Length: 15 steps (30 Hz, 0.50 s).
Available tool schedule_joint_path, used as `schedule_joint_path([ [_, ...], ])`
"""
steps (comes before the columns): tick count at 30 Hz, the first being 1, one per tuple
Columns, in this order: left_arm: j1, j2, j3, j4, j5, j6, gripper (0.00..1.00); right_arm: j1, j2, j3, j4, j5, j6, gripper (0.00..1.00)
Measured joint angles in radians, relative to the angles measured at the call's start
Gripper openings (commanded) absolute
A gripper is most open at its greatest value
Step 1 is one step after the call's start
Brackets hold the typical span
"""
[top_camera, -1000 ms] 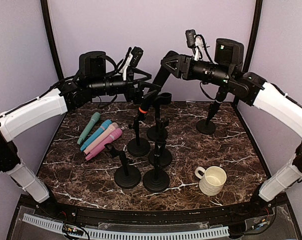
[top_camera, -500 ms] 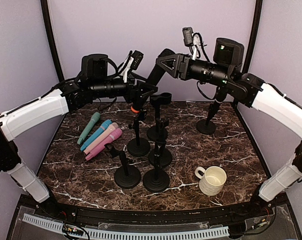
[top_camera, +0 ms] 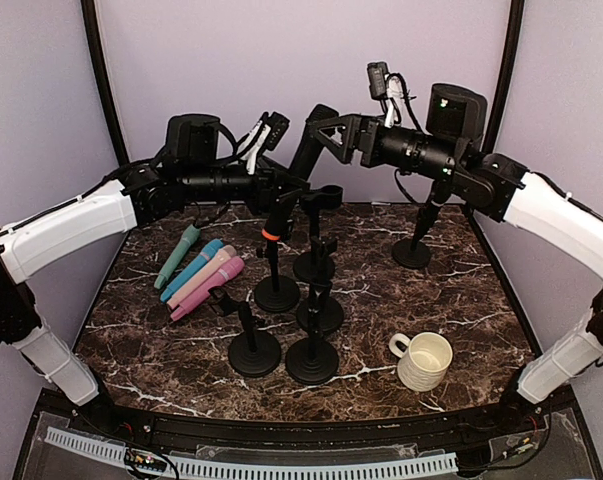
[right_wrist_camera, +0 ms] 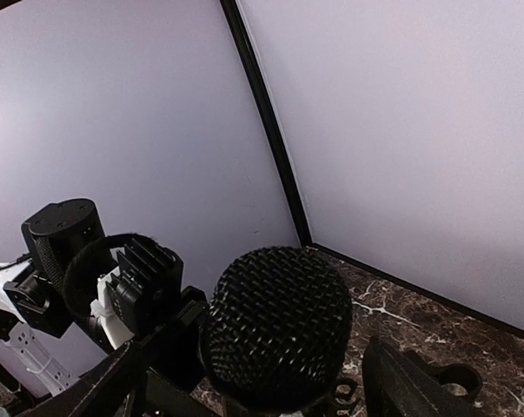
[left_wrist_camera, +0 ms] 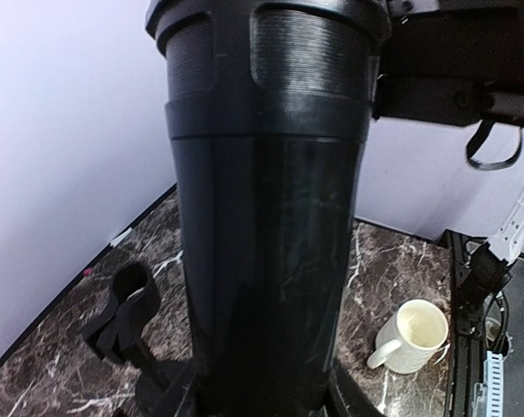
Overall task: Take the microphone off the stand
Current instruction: Pass from the right arm to the left, then place the microphone at the center of the board.
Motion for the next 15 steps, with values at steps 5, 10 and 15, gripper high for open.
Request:
schedule_joint_path([
  [5,0.047,-0.047,-0.027,-0.116,-0.086,0.007,0.18,-0.004,-0.072,-0.043,-0.025,0.108,-0.011,0.90],
  [10,0.195,-0.180,-0.109,-0.232,-0.155,0.011,0.18,-0.044,-0.177,-0.110,-0.040,0.217,-0.010,0.89],
  [15,0.285,-0.302,-0.222,-0.337,-0.268,0.034,0.18,-0.155,-0.260,-0.220,-0.053,0.272,0.034,0.87],
])
